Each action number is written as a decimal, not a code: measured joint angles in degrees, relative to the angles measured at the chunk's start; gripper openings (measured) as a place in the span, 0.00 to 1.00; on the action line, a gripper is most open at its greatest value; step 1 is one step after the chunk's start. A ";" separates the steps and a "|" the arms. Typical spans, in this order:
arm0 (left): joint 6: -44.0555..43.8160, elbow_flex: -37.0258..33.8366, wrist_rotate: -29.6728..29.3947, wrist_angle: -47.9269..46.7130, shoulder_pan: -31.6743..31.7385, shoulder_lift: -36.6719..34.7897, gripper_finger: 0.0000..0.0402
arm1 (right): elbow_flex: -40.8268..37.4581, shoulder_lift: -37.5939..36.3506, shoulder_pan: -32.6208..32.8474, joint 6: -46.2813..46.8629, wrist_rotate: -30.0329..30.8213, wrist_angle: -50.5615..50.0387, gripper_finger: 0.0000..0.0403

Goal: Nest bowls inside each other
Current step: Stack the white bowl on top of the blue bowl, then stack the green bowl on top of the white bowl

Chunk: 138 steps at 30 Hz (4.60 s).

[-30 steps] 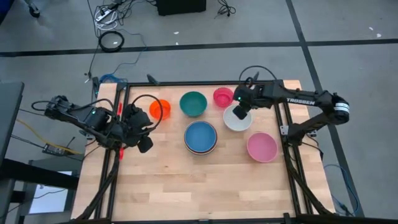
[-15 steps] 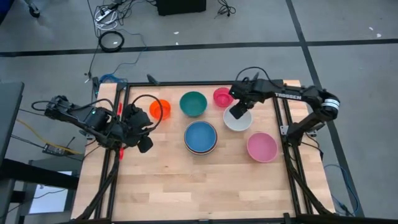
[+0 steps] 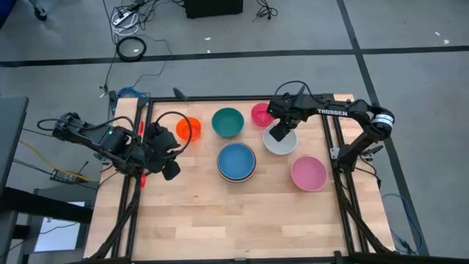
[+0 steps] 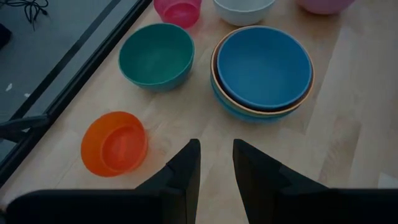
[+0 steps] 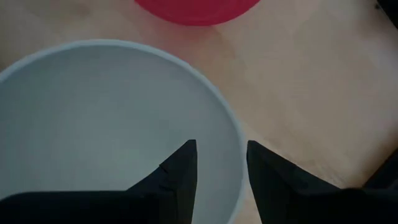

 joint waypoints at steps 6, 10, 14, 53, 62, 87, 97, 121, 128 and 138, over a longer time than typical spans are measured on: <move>0.00 0.00 0.04 -0.01 0.00 -0.02 0.26 | -0.85 0.00 -1.02 -1.18 -0.35 0.66 0.31; 0.00 0.00 0.07 0.01 0.00 -0.02 0.26 | -2.96 0.00 -1.51 -1.45 -1.76 2.28 0.31; 0.00 0.00 0.08 0.01 0.00 -0.02 0.26 | -5.25 0.00 -1.60 -1.74 -2.88 4.72 0.30; 1.55 0.00 -1.44 0.37 0.00 -0.02 0.26 | -8.13 -15.00 16.76 5.08 -13.30 35.77 0.00; 1.53 0.00 -1.45 0.37 0.00 -0.02 0.26 | -4.87 -6.11 16.84 3.93 -15.37 39.68 0.00; 1.09 0.00 -1.40 0.38 0.00 -0.02 0.26 | 8.35 6.14 16.87 -0.85 -16.29 23.71 0.09; -0.17 0.00 -2.74 -0.63 0.02 -0.02 0.26 | 8.35 5.87 17.05 2.87 -16.65 21.79 0.28; 44.90 -14.49 -5.18 26.60 18.40 0.04 0.26 | 8.35 -21.22 27.05 6.46 12.26 14.51 0.29; 61.40 -16.18 7.13 36.24 32.58 0.31 0.26 | 8.34 -19.65 28.11 9.09 11.67 10.72 0.29; 36.88 -19.79 49.91 56.29 57.46 6.88 0.26 | 8.31 -18.92 30.34 11.19 11.51 9.23 0.29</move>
